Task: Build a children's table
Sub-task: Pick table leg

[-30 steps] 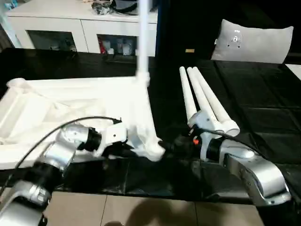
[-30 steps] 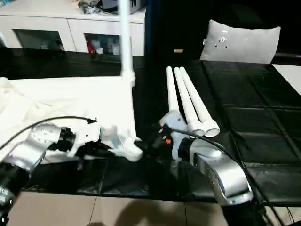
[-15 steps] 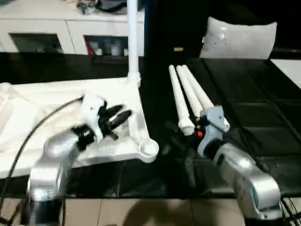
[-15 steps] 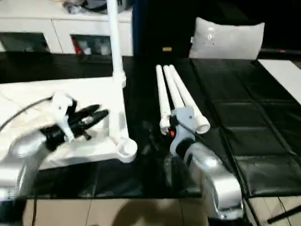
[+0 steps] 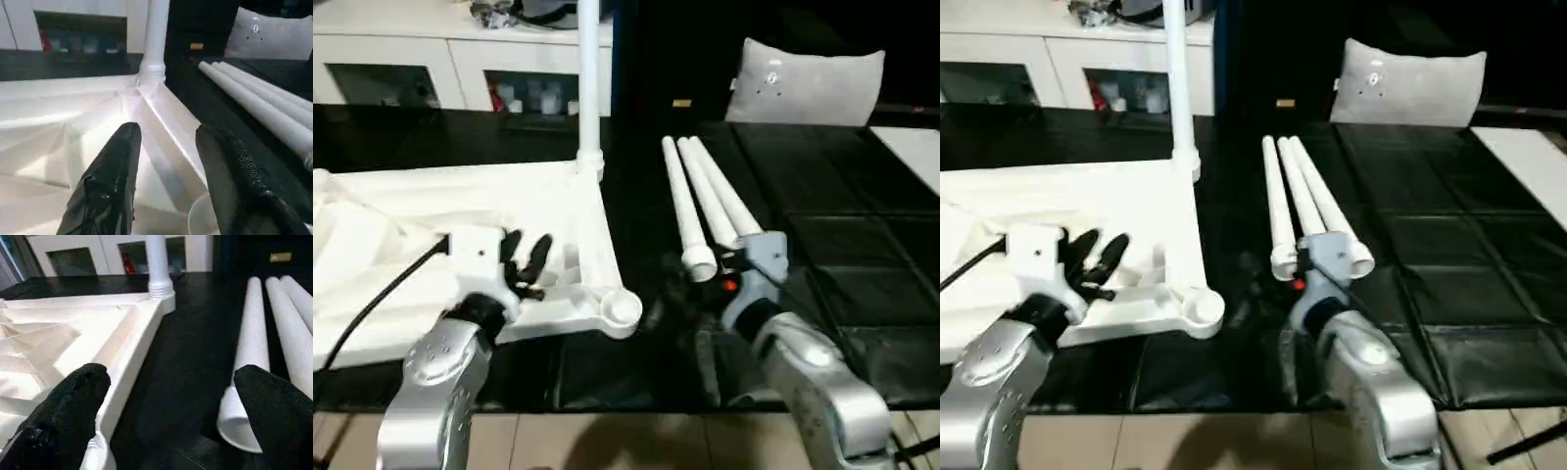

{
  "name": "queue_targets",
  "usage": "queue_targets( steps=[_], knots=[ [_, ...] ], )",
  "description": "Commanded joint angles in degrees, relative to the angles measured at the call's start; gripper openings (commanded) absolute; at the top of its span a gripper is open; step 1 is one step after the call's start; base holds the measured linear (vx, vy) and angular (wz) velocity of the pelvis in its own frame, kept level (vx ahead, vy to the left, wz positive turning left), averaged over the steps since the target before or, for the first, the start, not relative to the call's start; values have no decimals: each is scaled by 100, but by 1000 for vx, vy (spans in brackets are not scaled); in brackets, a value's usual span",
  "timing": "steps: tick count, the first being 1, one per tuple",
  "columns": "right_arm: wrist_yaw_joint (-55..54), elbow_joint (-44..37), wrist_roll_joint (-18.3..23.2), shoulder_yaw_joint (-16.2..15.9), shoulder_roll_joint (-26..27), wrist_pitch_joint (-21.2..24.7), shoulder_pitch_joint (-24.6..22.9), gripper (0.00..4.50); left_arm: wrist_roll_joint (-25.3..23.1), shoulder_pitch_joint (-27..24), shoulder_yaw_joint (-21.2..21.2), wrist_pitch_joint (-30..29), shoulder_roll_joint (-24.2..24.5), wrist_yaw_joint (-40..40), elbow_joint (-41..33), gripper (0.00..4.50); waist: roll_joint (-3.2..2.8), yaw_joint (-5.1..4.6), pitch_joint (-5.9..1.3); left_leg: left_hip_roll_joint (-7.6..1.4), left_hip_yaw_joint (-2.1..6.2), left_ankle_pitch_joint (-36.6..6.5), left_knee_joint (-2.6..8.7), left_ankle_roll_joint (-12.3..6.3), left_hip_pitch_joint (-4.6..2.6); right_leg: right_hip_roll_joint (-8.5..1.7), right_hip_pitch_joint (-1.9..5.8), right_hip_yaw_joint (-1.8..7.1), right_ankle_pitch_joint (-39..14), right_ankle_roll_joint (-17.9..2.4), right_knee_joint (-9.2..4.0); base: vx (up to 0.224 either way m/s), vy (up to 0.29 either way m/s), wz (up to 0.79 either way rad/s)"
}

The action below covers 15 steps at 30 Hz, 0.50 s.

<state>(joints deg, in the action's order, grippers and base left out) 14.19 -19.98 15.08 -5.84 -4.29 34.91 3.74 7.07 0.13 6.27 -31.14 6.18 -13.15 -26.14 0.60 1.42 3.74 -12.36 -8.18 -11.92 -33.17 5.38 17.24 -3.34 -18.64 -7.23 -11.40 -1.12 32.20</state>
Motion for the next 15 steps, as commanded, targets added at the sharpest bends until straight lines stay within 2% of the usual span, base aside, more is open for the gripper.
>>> queue_targets(
  steps=[1,2,3,4,5,6,7,8,9,10,11,12,13,14,15],
  knots=[
    [80,34,-4,-8,-55,-65,-43,450,-38,-33,-125,-77,48,32,-156,232,-95,-111,-130,-292,182,-4471,644,-73,-138,-244,92,68,-3332,133,-345,62,26,-13],
    [114,61,-30,-43,-88,-82,-25,450,-66,-99,-178,-82,61,23,-205,232,-76,-88,-179,-254,137,-4402,629,-70,-234,-331,62,215,-3213,-79,-350,74,-2,-7],
    [122,79,-42,-51,-100,-89,-11,450,-62,-147,-200,-113,50,15,-257,232,-24,-116,-140,-124,70,-4225,507,-37,-275,-364,-39,207,-3625,-112,-520,74,-2,-7],
    [133,82,-17,-41,-96,-61,-5,450,-67,-163,-216,-129,55,8,-278,232,-25,-39,-150,123,132,-3266,419,-268,402,-655,465,87,-4844,371,-581,67,1,9],
    [155,87,50,-19,-82,-4,1,450,-88,-185,-251,-171,74,3,-321,232,41,0,-200,197,124,-2380,129,-448,363,-965,414,173,-5495,348,-784,66,27,30],
    [103,108,-7,-7,-87,-57,8,450,-98,-211,-273,-170,82,1,-341,232,65,21,-237,191,160,-1989,45,-556,502,-1057,540,133,-5477,258,-789,66,27,30],
    [28,136,-94,7,-97,-140,16,450,-105,-245,-297,-166,91,0,-365,232,62,60,-287,159,168,-1459,40,-691,589,-1038,638,59,-4923,48,-777,90,28,49],
    [4,139,-108,19,-93,-159,16,450,-99,-263,-301,-171,93,-2,-378,232,-3,67,-322,151,203,-1128,126,-867,652,-842,710,-87,-3969,-219,-695,119,35,56],
    [1,114,-109,34,-111,-193,2,450,-82,-296,-329,-200,102,13,-413,232,-66,70,-378,133,214,-922,189,-942,566,-669,691,-141,-3272,-364,-627,119,35,56],
    [-16,100,-111,48,-119,-177,-7,450,-77,-313,-349,-207,112,9,-429,232,-170,-36,-437,-59,206,-886,287,-820,99,-404,386,-74,-2572,-530,-461,146,47,43],
    [-53,87,-140,63,-140,-149,-19,450,-67,-341,-400,-224,151,-13,-455,232,-230,-222,-471,-511,773,25,394,-1655,-632,-62,-276,-42,-1052,-626,328,192,31,17],
    [-70,86,-156,70,-146,-134,-23,450,-62,-353,-424,-234,173,-26,-464,232,-171,-222,-466,-643,887,287,386,-2009,-715,-143,-397,51,-997,-501,488,192,31,17],
    [-85,81,-175,82,-151,-155,-15,450,-84,-355,-457,-213,218,-51,-462,232,-103,-147,-375,-691,844,392,354,-2530,-679,-270,-562,256,-871,-315,637,206,3,14],
    [-103,79,-170,96,-152,-157,10,450,-72,-351,-469,-223,220,-66,-465,232,20,-125,-355,-422,608,305,276,-2598,-549,-404,-515,454,-461,-479,426,167,-28,14],
    [-120,76,-182,97,-160,-148,31,450,-63,-345,-477,-243,210,-58,-473,232,108,-43,-320,-32,256,-137,168,-2318,-318,-489,-278,577,-280,-716,99,167,-28,14]
  ],
)
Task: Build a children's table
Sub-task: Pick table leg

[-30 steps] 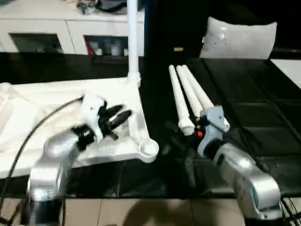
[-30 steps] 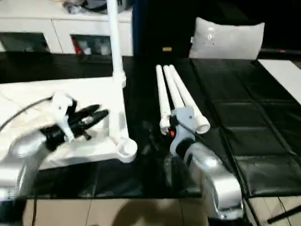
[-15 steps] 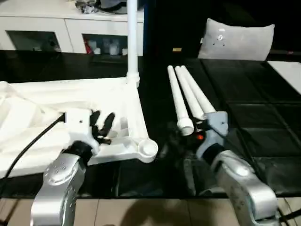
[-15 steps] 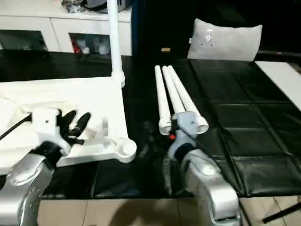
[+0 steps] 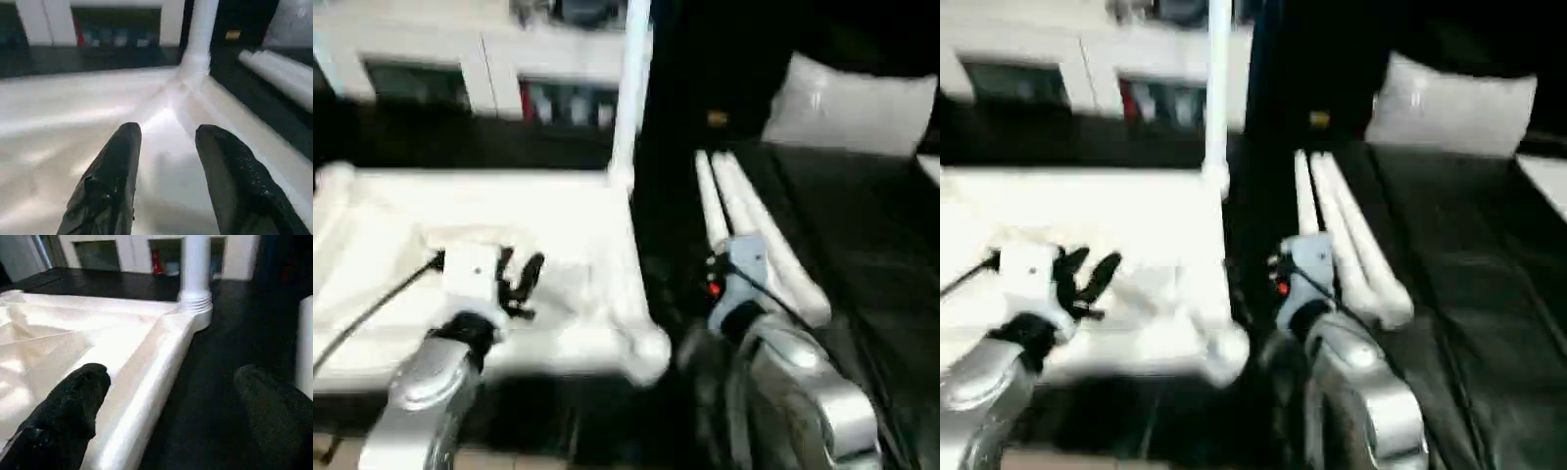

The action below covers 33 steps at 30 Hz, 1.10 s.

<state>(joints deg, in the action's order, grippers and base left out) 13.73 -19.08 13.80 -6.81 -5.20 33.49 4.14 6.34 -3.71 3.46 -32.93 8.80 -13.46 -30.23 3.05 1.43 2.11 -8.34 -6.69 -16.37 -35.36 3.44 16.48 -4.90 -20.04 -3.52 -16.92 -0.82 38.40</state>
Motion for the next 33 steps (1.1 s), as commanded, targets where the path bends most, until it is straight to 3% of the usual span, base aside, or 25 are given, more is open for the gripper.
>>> queue_targets(
  steps=[1,2,3,4,5,6,7,8,9,10,11,12,13,14,15,16,17,18,20,25,29,33],
  knots=[
    [-74,-14,-54,194,-69,-6,-10,450,9,38,-196,-64,-52,-27,-64,232,11,52,-176,33,-145,36,146,-1890,143,-370,335,510,141,-1053,-735,164,-54,12],
    [-180,5,-137,214,-63,40,55,450,-10,65,-251,-61,-8,-63,-52,239,32,234,-188,27,-37,-70,-331,-1421,551,-879,865,964,-914,-1677,-1035,155,-36,3],
    [-314,21,-267,218,-85,157,124,450,23,66,-274,-29,-6,-106,-52,239,-2,335,-221,-69,73,216,-538,-907,808,-946,1019,939,-842,-1931,-1003,155,-36,3],
    [-388,30,-339,219,-96,228,163,450,47,66,-282,-13,-9,-130,-52,257,-66,330,-231,-167,122,822,-325,-618,900,-729,949,686,365,-2007,-809,123,-9,-8],
    [-470,42,-411,223,-110,325,209,450,78,67,-306,-28,15,-184,-61,257,-167,311,-248,-235,127,1299,-45,-571,833,-532,825,437,931,-1901,-669,111,27,-9],
    [-698,50,-553,260,-149,798,361,450,244,51,-385,-97,145,-448,-125,257,-430,243,-353,-306,139,2224,282,-575,541,-88,623,12,1610,-1355,-405,111,27,-9],
    [-783,50,-588,278,-161,1017,423,450,327,43,-416,-127,213,-573,-153,257,-476,80,-407,-464,493,3573,143,-1151,243,180,293,-11,1946,-776,-84,144,24,-15],
    [-889,52,-639,295,-174,1255,492,450,425,41,-441,-164,291,-696,-183,263,-461,80,-388,-591,582,3984,72,-1311,28,46,-1,113,1727,-561,-144,130,7,-7],
    [-999,57,-706,312,-183,1486,561,450,515,45,-458,-206,360,-817,-209,263,-411,46,-456,-641,673,4964,1,-1325,-15,-198,-64,321,2005,-312,-179,130,7,-7],
    [-1118,93,-747,359,-192,1905,693,450,678,52,-467,-311,474,-1018,-267,263,-362,121,-417,-405,473,5033,-12,-976,168,-217,52,377,2496,-251,-284,59,25,1],
    [-1191,130,-763,387,-217,2195,797,450,771,59,-500,-420,606,-1193,-318,263,-257,155,-403,-218,279,4075,99,-524,370,-159,281,379,2905,-256,-284,0,0,0],
    [-1253,250,-779,452,-245,2543,963,450,833,79,-562,-523,805,-1409,-355,283,-278,190,-437,-200,237,3646,116,-337,410,-143,344,371,3127,-237,-255,0,0,0],
    [-1253,555,-739,574,-294,2887,1220,450,857,129,-638,-717,1064,-1616,-374,293,-242,190,-373,-217,172,2518,220,-5,418,-137,323,369,3008,-234,-330,0,0,0],
    [-1240,654,-721,609,-308,2945,1291,450,917,129,-663,-791,1193,-1754,-416,299,-271,165,-283,-241,155,1198,350,328,427,-177,336,369,2167,-315,-412,-76,-23,-1],
    [-1231,746,-709,663,-296,3017,1369,450,993,125,-681,-868,1318,-1887,-469,298,-291,165,-256,-264,149,627,386,459,408,-198,326,371,1669,-368,-455,-76,-23,-1],
    [-1230,795,-704,697,-284,3068,1418,450,1047,120,-692,-912,1402,-1979,-507,304,-290,146,-193,-306,144,-183,469,569,371,-222,300,390,701,-476,-519,-95,-27,-2],
    [-1220,948,-666,768,-257,3203,1557,450,1156,132,-706,-1053,1576,-2112,-564,334,-283,142,-164,-302,127,-511,512,580,362,-225,290,398,201,-508,-559,-102,-33,-1],
    [-1180,1105,-642,782,-276,3350,1700,450,1278,150,-711,-1190,1720,-2223,-614,334,-263,152,-154,-323,107,-829,539,553,322,-258,254,429,-586,-581,-617,-102,-33,-1],
    [-1093,1448,-558,834,-293,3495,1928,450,1517,183,-693,-1471,1944,-2417,-711,343,-273,159,-143,-341,31,-788,547,476,327,-278,196,451,-1186,-648,-674,-97,-39,-1],
    [-809,2054,-322,993,-265,3482,2284,450,1754,260,-692,-1771,2241,-2655,-833,343,-274,191,-133,-373,-27,-939,578,533,322,-243,104,446,-1371,-640,-682,-54,-22,-1],
    [-748,2452,-431,952,-350,3252,2525,450,1780,321,-695,-1815,2272,-2635,-836,343,-282,224,-161,-399,-64,-768,584,555,336,-233,100,435,-1038,-662,-652,0,0,0],
    [-734,2848,-408,1087,-398,3250,2772,450,1881,379,-713,-1886,2366,-2633,-835,343,-296,231,-224,-399,-98,-372,548,581,352,-198,114,423,-236,-675,-573,0,0,0]
  ],
)
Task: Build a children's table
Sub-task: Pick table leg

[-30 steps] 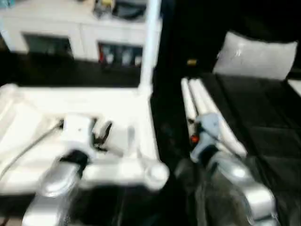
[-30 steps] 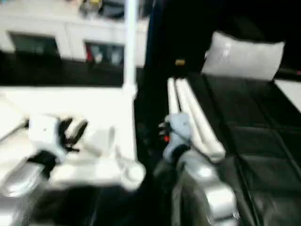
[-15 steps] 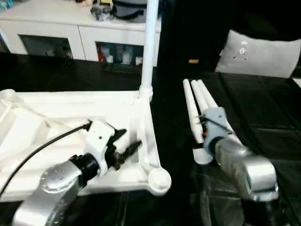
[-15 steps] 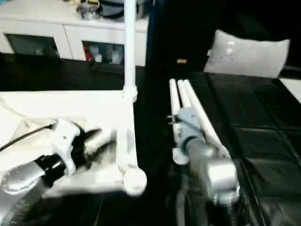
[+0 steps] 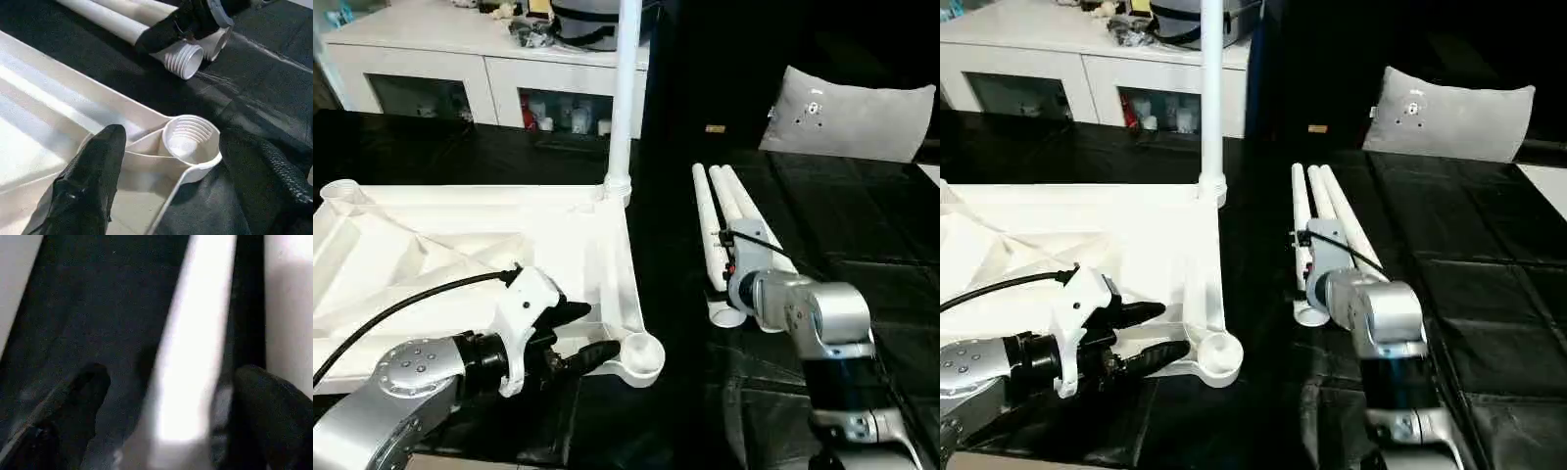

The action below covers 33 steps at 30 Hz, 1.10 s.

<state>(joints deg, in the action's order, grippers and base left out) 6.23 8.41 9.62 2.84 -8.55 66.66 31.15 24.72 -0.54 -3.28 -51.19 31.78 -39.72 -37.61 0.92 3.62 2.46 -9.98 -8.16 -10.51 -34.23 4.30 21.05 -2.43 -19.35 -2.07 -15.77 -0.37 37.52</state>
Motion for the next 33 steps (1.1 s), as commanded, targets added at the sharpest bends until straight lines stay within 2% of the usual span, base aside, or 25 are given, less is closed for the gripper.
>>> queue_targets(
  steps=[1,4,5,6,7,8,9,10,11,12,15,16,17,23,24,30,33],
  knots=[
    [11,240,1,139,-86,-83,138,450,58,83,-44,-64,100,-27,-83,343,-91,16,-284,-226,47,-720,417,487,-82,-437,70,270,68,-737,-446,0,0,0],
    [45,632,33,208,-116,-77,321,450,109,131,-50,-94,183,-119,-41,343,-74,24,-328,-202,27,-352,377,432,-37,-416,108,261,865,-770,-392,0,0,0],
    [61,736,45,235,-125,-113,370,450,111,158,-68,-97,211,-150,-24,343,-120,26,-322,-202,21,-295,367,437,-39,-400,89,252,1085,-774,-393,0,0,0],
    [59,916,89,356,-106,-148,466,433,118,211,-97,-102,266,-202,-3,346,-114,25,-321,-205,24,-304,369,440,-33,-407,98,250,1125,-785,-385,0,0,0],
    [102,1069,134,420,-106,-150,550,422,151,256,-103,-113,283,-241,16,346,-157,29,-327,-201,27,-374,366,471,-37,-408,97,244,1117,-814,-377,0,0,0],
    [113,1160,137,437,-112,-172,602,416,173,277,-105,-113,289,-248,28,346,-125,22,-312,-206,22,-483,378,483,-30,-410,106,243,1006,-837,-391,0,0,0],
    [113,1162,137,437,-112,-172,603,412,174,277,-105,-113,289,-249,28,346,-124,28,-307,-209,20,-529,381,488,-34,-413,102,243,927,-848,-397,0,0,0],
    [164,1266,191,490,-101,-185,664,412,193,302,-116,-105,303,-257,44,346,-155,33,-301,-215,24,-624,385,509,-38,-424,97,242,780,-865,-400,0,0,0],
    [222,1385,249,547,-92,-204,731,401,204,330,-140,-97,318,-253,55,346,-158,26,-297,-215,24,-678,388,521,-40,-424,93,242,708,-874,-406,0,0,0],
    [251,1421,254,535,-101,-213,751,374,206,342,-147,-98,322,-250,55,346,-137,26,-295,-226,24,-754,395,515,-42,-432,98,245,590,-891,-414,0,0,0],
    [381,1687,284,519,-135,-273,871,365,229,390,-167,-118,319,-228,49,346,-139,27,-289,-227,15,-735,395,497,-37,-434,94,249,511,-929,-422,0,0,0],
    [389,1771,302,556,-133,-295,908,365,236,402,-168,-132,306,-221,45,346,-122,20,-288,-231,8,-734,394,488,-37,-435,91,250,489,-944,-426,0,0,0],
    [389,1828,313,579,-133,-310,933,334,240,409,-169,-141,299,-218,43,346,-123,21,-288,-228,8,-744,393,485,-35,-436,93,249,458,-957,-421,0,0,0],
    [512,2130,307,542,-190,-391,1064,288,302,506,-201,-200,321,-178,40,346,-125,31,-291,-234,3,-697,390,466,-34,-433,88,245,475,-966,-420,0,0,0],
    [544,2212,291,526,-195,-424,1094,281,317,539,-206,-213,322,-166,41,346,-108,32,-295,-236,-1,-699,389,458,-38,-435,88,244,472,-971,-422,0,0,0],
    [550,2343,284,542,-162,-514,1128,228,339,602,-239,-245,349,-178,40,346,-131,25,-295,-233,0,-668,385,451,-27,-436,91,244,498,-987,-420,0,0,0],
    [532,2342,302,550,-156,-569,1105,214,351,634,-271,-239,361,-183,55,346,-135,26,-287,-239,-1,-777,393,470,-38,-436,77,243,334,-995,-431,0,0,0]
  ],
)
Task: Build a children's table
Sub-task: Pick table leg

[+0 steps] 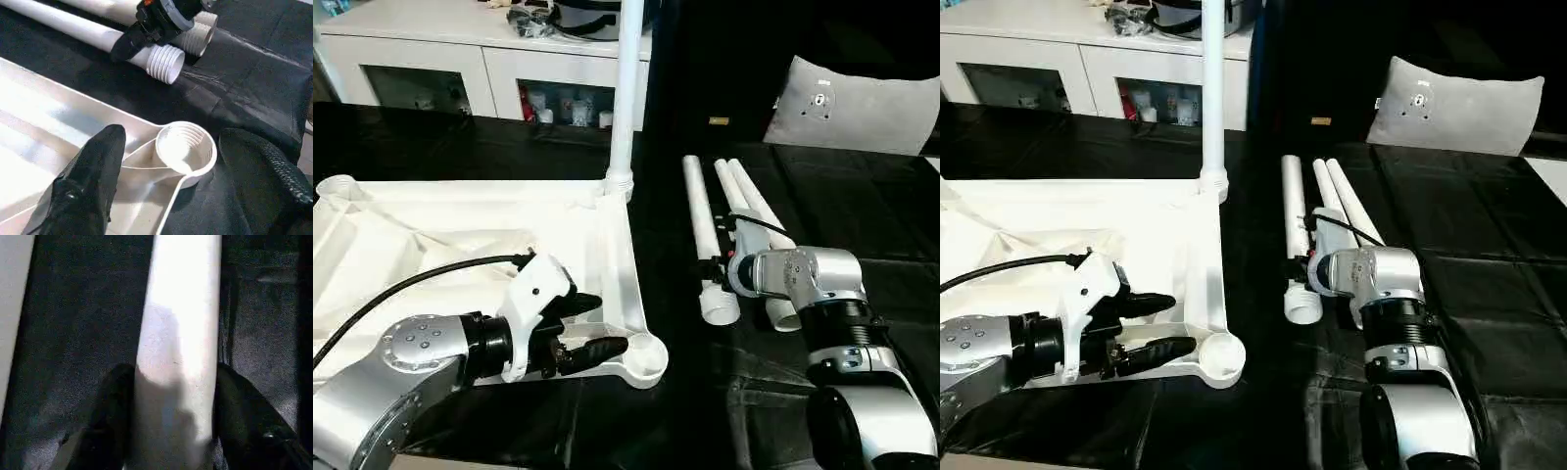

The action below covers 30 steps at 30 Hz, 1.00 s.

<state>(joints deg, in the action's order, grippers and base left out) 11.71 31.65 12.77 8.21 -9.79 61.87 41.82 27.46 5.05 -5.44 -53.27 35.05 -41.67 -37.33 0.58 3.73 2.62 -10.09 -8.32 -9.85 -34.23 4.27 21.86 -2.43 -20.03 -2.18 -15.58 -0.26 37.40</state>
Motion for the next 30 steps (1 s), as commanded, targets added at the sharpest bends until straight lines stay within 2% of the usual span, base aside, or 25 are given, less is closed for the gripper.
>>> queue_targets(
  steps=[1,2,6,7,9,10,11,12,13,14,15,17,18,20,21,22,24,25,26,30],
  knots=[
    [-11,-13,-3,13,-37,-79,21,209,76,91,-68,-25,35,8,33,346,-100,16,-302,-229,15,-878,396,481,-122,-438,144,255,270,-1007,-422,0,0,0],
    [7,-12,-3,28,-45,-97,13,204,69,122,-87,-8,34,5,70,346,-64,8,-300,-231,9,-877,401,473,-118,-434,148,257,248,-1003,-428,0,0,0],
    [-63,-22,22,127,-17,-151,2,197,42,173,-75,57,4,8,185,346,-88,17,-307,-229,12,-832,398,477,-119,-443,146,258,249,-984,-423,0,0,0],
    [-89,-28,33,159,-2,-168,-3,194,32,178,-65,79,-11,17,213,346,-119,19,-304,-225,15,-834,396,488,-117,-440,138,260,263,-982,-419,0,0,0],
    [-252,-141,65,329,53,-355,-66,192,-33,235,-15,211,-156,139,389,346,-78,14,-306,-228,4,-821,397,482,-112,-443,147,265,303,-982,-426,0,0,0],
    [-297,-169,73,377,66,-407,-82,191,-45,249,-4,233,-188,168,421,346,-77,16,-311,-226,0,-764,392,470,-110,-447,151,269,376,-988,-421,0,0,0],
    [-391,-297,75,467,87,-622,-159,191,-45,340,57,257,-331,281,544,346,-38,22,-319,-232,1,-699,396,455,-107,-446,167,263,457,-979,-423,0,0,0],
    [-254,-641,172,540,128,-1020,-363,191,-62,442,129,313,-492,424,667,346,-53,34,-317,-233,-3,-681,391,440,-111,-445,158,266,498,-972,-417,0,0,0],
    [-168,-812,223,566,147,-1212,-462,191,-68,491,165,338,-565,489,723,346,-13,34,-318,-236,-5,-654,392,416,-98,-449,174,266,547,-955,-421,0,0,0],
    [-22,-1118,289,573,149,-1403,-640,191,-76,614,253,386,-741,651,853,346,-30,72,-326,-248,-13,-653,385,366,-112,-471,168,271,582,-917,-430,0,0,0],
    [80,-1353,372,626,175,-1536,-757,191,-95,753,337,423,-911,832,993,346,-23,90,-334,-249,-6,-558,382,302,-106,-455,191,267,748,-880,-421,0,0,0],
    [200,-1538,500,717,212,-1613,-825,191,-152,909,392,494,-1048,998,1141,372,-29,104,-347,-246,5,-466,385,225,-114,-445,191,259,945,-886,-407,0,0,0],
    [386,-1702,814,941,313,-1584,-845,191,-132,1071,472,539,-1217,1148,1277,379,-40,106,-345,-238,18,-450,391,209,-100,-451,203,250,932,-891,-404,0,0,0],
    [931,-2155,1479,1349,507,-1764,-959,191,119,1569,762,518,-1707,1490,1570,379,-29,96,-332,-240,-16,-611,379,148,-111,-454,196,279,921,-923,-427,0,0,0],
    [1088,-2279,1659,1434,552,-1809,-998,191,198,1712,842,518,-1837,1574,1650,384,-31,136,-357,-254,-4,-573,373,80,-124,-469,200,267,1003,-968,-425,0,0,0],
    [1257,-2406,1878,1507,601,-1829,-1042,191,283,1866,932,513,-1978,1675,1738,387,-8,143,-350,-237,9,-491,381,22,-96,-460,217,251,1028,-1003,-414,0,0,0],
    [1773,-2787,2623,1682,751,-1758,-1200,191,628,2317,1219,445,-2382,1924,2006,390,-18,160,-355,-263,17,-430,371,-32,-104,-489,212,248,1027,-1068,-416,0,0,0],
    [1980,-2936,2913,1715,792,-1713,-1273,189,807,2509,1347,402,-2552,2010,2131,390,0,177,-355,-263,8,-427,360,-81,-109,-492,210,249,1035,-1115,-421,0,0,0],
    [2406,-3244,3227,1562,773,-1623,-1463,189,1202,2884,1597,245,-2885,2226,2400,390,-10,220,-360,-249,-6,-421,338,-152,-114,-491,207,245,1040,-1154,-436,0,0,0],
    [2884,-3594,3513,1389,743,-1365,-1617,189,1658,3272,1766,4,-3304,2388,2576,390,43,216,-341,-247,2,-255,350,-217,-65,-507,235,234,959,-1204,-438,0,0,0]
  ],
)
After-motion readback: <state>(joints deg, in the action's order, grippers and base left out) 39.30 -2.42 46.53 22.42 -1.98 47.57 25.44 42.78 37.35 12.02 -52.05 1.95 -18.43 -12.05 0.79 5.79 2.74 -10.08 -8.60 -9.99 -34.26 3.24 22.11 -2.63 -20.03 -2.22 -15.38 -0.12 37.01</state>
